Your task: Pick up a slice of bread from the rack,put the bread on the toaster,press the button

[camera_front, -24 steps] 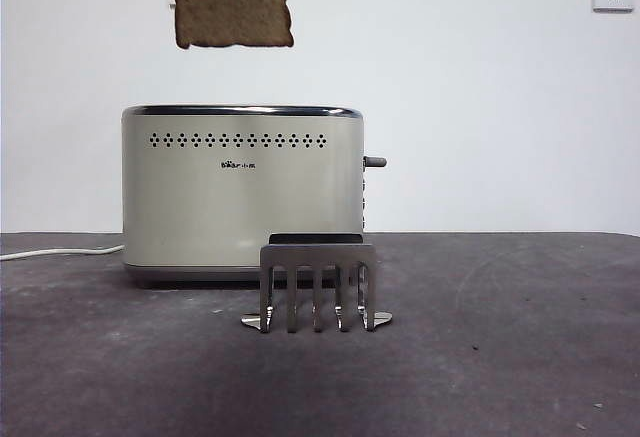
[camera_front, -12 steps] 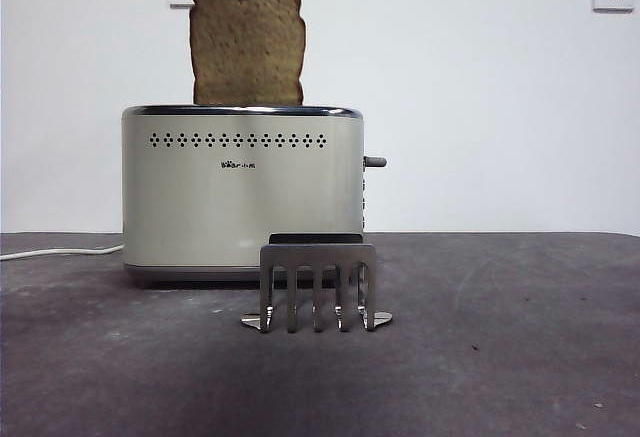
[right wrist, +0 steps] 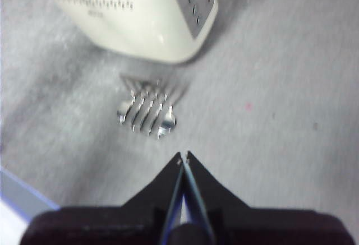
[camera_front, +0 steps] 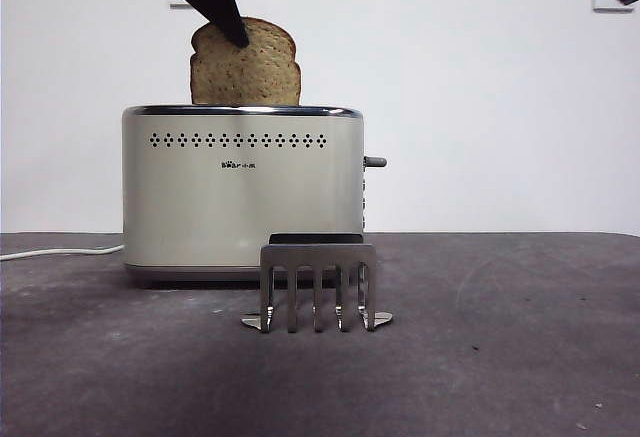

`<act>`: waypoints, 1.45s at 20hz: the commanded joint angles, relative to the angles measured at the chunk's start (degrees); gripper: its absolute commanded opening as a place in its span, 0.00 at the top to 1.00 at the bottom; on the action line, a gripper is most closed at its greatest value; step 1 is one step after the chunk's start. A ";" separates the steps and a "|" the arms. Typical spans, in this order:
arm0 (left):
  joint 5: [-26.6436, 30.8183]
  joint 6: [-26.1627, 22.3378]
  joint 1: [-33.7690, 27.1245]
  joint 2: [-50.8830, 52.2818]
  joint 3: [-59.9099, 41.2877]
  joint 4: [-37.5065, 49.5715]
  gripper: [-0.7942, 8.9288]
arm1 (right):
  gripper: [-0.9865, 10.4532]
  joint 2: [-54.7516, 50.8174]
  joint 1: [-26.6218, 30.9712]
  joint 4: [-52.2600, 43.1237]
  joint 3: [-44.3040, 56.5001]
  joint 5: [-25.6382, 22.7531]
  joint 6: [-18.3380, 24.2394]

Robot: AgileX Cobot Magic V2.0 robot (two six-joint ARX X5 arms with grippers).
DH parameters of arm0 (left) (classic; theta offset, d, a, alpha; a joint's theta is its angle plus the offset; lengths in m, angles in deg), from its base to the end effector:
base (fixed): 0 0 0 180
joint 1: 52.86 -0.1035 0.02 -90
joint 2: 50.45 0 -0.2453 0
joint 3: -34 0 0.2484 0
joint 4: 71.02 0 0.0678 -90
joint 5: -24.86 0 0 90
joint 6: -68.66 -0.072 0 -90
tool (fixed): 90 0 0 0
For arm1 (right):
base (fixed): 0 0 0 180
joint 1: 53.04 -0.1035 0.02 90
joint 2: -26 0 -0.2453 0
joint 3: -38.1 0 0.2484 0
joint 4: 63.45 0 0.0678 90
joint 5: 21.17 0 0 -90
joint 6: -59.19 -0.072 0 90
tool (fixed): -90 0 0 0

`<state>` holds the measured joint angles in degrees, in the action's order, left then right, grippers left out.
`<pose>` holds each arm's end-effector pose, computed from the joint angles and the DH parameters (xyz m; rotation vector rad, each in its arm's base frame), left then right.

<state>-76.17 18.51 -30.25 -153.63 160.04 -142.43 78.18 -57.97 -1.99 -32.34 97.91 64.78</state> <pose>0.3607 -0.1651 0.3350 0.8827 0.5605 -0.8933 0.1970 0.0521 0.2856 0.0697 0.7187 0.6001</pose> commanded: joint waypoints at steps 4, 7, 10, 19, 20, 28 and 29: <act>0.07 5.97 -0.20 -0.17 -0.22 1.25 0.50 | 0.92 6.12 -0.15 -11.34 -0.13 7.15 -4.02; 0.28 10.12 -0.20 1.09 -0.22 2.14 0.50 | 0.92 10.99 -0.72 -21.94 -0.13 10.43 -8.98; 0.35 15.56 -0.20 4.57 -0.22 1.81 0.50 | 0.92 16.76 -0.94 -35.54 -0.13 14.21 -16.85; 0.20 31.47 -0.15 21.53 -0.22 -6.23 0.50 | 0.92 40.54 -4.11 -52.37 -10.51 16.00 -28.04; 0.20 32.30 -0.15 22.67 -0.22 -6.54 0.50 | 0.92 42.23 -4.52 -52.37 -11.93 16.00 -28.04; 0.20 35.63 -0.15 30.40 -0.22 -10.21 0.50 | 0.92 54.45 -7.10 -52.17 -22.32 15.34 -28.28; 0.20 35.63 -0.15 30.86 -0.22 -10.56 0.50 | 0.92 55.36 -7.26 -52.15 -23.12 15.26 -28.26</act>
<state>-75.86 52.91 -30.31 -122.94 160.04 -152.77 132.36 -65.01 -53.84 -54.96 113.36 37.04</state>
